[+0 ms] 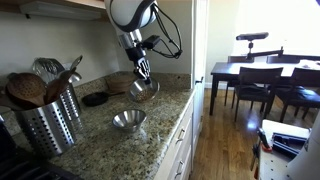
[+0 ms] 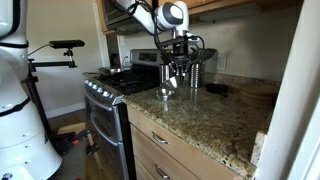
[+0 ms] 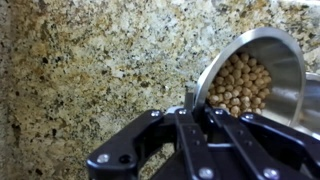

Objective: Transfer the contents in the right silver bowl to the left bowl

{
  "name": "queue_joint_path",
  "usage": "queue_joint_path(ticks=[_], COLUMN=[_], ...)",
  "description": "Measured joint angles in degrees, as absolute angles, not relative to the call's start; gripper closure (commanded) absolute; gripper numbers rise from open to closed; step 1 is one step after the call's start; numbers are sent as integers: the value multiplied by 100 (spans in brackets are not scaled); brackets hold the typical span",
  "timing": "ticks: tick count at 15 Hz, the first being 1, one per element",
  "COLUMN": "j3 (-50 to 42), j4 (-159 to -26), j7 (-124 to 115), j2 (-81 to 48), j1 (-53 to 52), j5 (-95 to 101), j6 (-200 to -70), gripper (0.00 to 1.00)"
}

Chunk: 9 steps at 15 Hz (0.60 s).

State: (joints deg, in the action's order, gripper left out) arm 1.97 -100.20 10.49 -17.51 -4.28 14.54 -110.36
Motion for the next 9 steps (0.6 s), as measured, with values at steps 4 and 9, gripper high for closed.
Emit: queue_joint_path(ticks=[4, 9], j3=[219, 230], j4=[-9780, -9436], j7=[865, 640], j2=[-1835, -2071], j1=[-547, -695], j5=[1661, 1969], j6=[-10775, -10431], gripper=[92, 92])
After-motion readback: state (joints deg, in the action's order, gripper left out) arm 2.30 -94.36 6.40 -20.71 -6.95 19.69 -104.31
